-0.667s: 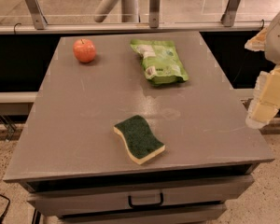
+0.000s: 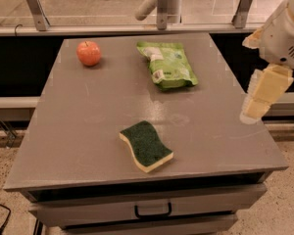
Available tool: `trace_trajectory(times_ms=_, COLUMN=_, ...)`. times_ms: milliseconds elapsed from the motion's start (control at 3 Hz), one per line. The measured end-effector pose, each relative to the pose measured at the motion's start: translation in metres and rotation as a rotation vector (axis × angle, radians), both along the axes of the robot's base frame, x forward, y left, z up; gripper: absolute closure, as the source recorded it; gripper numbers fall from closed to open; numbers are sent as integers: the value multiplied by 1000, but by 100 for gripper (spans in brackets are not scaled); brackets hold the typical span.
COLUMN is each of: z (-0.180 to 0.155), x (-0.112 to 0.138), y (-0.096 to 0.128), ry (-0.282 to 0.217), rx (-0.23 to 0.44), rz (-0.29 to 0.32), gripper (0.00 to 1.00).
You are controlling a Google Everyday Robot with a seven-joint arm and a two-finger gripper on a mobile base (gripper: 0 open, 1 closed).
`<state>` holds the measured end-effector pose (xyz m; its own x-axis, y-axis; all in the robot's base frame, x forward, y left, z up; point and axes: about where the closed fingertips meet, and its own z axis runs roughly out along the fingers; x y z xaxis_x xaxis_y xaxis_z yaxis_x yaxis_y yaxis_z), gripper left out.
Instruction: Move green rice chip bag near sponge
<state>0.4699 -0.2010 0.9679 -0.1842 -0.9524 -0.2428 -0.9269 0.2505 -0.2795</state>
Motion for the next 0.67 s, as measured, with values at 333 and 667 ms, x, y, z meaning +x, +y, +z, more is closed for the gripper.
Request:
trace_trajectory(times_ms=333, z=-15, x=42, y=21, ry=-38, rx=46, rz=34, gripper=0)
trace_trajectory(times_ms=667, z=-28, x=72, y=36, ry=-52, rx=77, rz=55, gripper=0)
